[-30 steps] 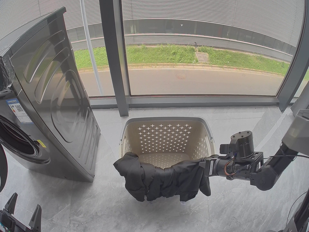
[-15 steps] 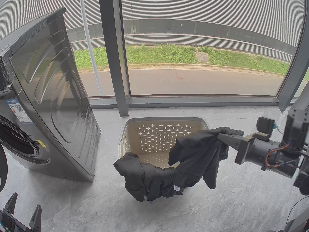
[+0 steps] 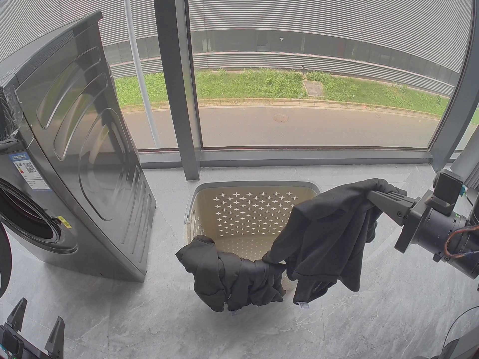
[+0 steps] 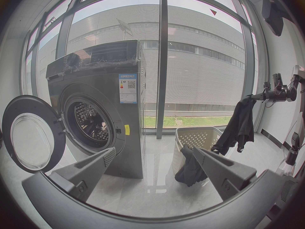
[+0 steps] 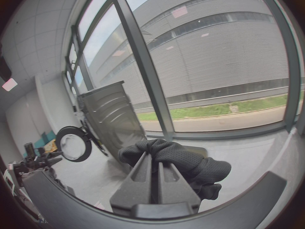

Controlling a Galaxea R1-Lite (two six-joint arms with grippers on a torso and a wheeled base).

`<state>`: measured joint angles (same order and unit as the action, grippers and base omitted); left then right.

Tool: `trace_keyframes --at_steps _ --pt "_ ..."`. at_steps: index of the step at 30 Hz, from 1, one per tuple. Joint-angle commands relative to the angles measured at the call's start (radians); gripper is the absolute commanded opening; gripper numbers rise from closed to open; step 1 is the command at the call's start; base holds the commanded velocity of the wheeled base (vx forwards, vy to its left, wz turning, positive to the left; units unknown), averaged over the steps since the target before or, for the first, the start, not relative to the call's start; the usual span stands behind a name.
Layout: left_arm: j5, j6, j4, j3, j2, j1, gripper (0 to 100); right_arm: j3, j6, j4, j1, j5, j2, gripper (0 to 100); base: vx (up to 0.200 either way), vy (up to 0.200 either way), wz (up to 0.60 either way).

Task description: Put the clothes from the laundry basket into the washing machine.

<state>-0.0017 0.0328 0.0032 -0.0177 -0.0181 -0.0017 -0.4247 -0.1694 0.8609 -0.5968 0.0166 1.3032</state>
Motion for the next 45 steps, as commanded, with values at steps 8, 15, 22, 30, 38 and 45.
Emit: trace_keyframes --at_steps 8,15,22,30,38,45 --pt "0.0 -0.007 0.0 0.016 0.015 0.0 100 0.004 -0.001 0.003 -0.008 -0.248 0.047 0 0.0 0.0 0.0" --pt "0.0 -0.007 0.0 0.018 0.015 0.0 100 0.003 -0.001 0.0 -0.015 -0.262 0.042 0 -0.086 0.0 0.0" --pt "-0.004 -0.01 0.0 0.016 0.015 0.0 100 0.006 -0.001 0.006 -0.017 -0.273 0.045 0 0.0 0.029 0.0" --pt "-0.004 -0.005 0.001 0.016 0.015 0.0 100 0.009 -0.002 0.006 -0.029 -0.276 0.044 0 0.0 0.2 0.0" --pt "-0.004 -0.004 0.001 0.016 0.015 -0.001 100 0.007 -0.027 0.001 -0.049 -0.277 0.044 0 0.0 0.2 0.0" --pt "-0.004 -0.002 0.001 0.016 0.015 -0.001 100 0.007 -0.029 0.006 -0.054 -0.276 0.045 0 0.0 0.2 0.0"
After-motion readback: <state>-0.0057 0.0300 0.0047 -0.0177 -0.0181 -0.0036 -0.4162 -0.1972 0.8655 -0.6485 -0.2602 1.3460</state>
